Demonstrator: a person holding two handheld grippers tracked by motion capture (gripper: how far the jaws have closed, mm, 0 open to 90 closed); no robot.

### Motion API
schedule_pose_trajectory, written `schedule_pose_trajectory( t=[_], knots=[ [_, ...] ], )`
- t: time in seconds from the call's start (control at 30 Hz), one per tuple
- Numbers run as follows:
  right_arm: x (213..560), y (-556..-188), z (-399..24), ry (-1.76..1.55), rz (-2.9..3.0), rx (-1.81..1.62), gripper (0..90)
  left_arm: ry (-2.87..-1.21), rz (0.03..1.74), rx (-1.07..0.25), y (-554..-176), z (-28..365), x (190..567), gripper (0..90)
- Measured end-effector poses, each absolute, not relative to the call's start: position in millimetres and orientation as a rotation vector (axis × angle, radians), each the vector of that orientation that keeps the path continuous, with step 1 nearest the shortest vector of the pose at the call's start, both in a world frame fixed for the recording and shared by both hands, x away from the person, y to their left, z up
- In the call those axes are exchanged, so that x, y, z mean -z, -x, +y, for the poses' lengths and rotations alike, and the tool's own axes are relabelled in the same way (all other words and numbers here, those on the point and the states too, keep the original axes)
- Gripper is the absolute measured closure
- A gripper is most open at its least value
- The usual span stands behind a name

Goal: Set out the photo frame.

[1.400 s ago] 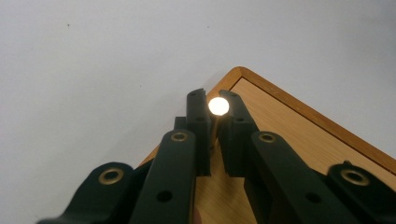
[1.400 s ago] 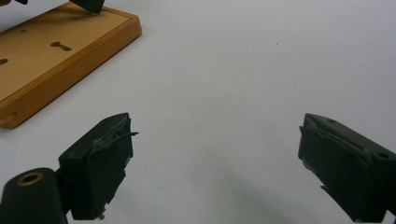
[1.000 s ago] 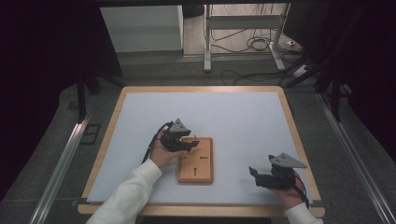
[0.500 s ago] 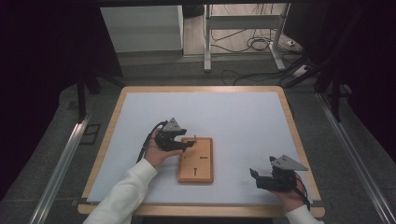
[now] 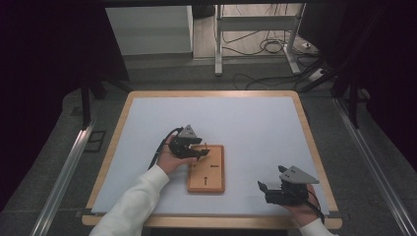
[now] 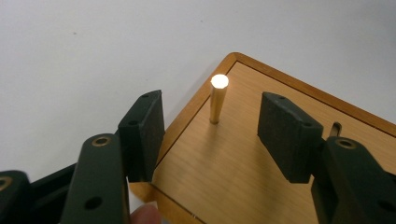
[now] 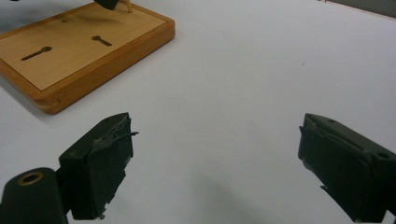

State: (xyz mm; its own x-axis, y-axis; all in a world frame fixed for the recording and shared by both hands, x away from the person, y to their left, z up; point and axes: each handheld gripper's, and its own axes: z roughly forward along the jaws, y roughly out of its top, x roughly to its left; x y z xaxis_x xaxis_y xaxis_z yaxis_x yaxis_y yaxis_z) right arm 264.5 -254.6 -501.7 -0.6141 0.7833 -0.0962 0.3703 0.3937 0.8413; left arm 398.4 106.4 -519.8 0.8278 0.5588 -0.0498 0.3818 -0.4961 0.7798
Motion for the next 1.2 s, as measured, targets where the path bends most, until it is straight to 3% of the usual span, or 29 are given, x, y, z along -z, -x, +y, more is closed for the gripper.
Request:
schedule_pose_trajectory(
  t=[0.43, 0.7, 0.8, 1.2],
  knots=[
    [503.4, -264.7, -255.3, -0.993, 2.176, -1.12, 10.5, -2.142, 0.678, -0.215, -408.0, 101.3, 525.3, 51.2],
    [502.7, -264.2, -256.1, -0.991, 2.172, -1.121, 10.7, -2.138, 0.676, -0.231, -408.8, 94.7, 523.9, 76.2],
    [502.3, -263.7, -256.1, -0.99, 2.17, -1.12, 10.7, -2.133, 0.688, -0.219, -409.4, 95.3, 526.5, 81.0],
    [502.7, -263.8, -254.3, -0.982, 2.173, -1.121, 10.7, -2.117, 0.71, -0.145, -414.2, 98.4, 526.9, 83.5]
  ],
)
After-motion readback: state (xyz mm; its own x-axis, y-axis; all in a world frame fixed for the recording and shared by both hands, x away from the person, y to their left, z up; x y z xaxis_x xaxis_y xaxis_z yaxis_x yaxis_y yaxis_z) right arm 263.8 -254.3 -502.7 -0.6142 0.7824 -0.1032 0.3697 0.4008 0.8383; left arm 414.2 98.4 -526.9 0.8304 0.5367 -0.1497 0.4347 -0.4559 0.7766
